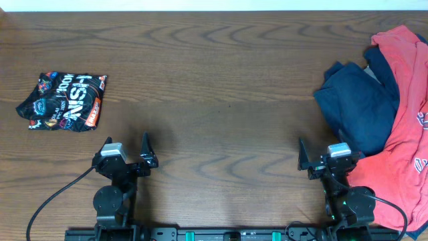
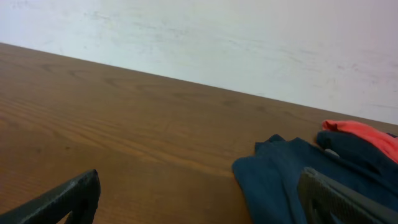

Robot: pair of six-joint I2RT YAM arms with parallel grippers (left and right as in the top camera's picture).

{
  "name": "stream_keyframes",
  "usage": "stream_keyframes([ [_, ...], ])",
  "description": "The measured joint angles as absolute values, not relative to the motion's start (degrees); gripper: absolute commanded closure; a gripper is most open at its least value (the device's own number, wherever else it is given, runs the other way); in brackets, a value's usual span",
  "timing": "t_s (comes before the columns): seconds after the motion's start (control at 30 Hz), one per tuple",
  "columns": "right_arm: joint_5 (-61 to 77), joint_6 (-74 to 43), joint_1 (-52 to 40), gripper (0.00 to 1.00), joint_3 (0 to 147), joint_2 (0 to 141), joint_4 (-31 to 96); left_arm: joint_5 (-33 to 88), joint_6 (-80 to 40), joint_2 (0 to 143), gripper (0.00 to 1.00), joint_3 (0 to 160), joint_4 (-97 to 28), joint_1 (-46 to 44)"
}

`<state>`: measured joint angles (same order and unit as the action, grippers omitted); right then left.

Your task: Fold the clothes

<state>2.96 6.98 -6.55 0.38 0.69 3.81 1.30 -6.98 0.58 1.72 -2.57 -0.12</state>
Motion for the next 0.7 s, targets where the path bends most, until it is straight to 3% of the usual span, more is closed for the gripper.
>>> stream_keyframes([
  [0.7,3.0,7.0,-6.5,0.01,0.4,0.7,3.8,1.3,-7.0,2.5,0.02,1.7,-2.6,-0.1],
])
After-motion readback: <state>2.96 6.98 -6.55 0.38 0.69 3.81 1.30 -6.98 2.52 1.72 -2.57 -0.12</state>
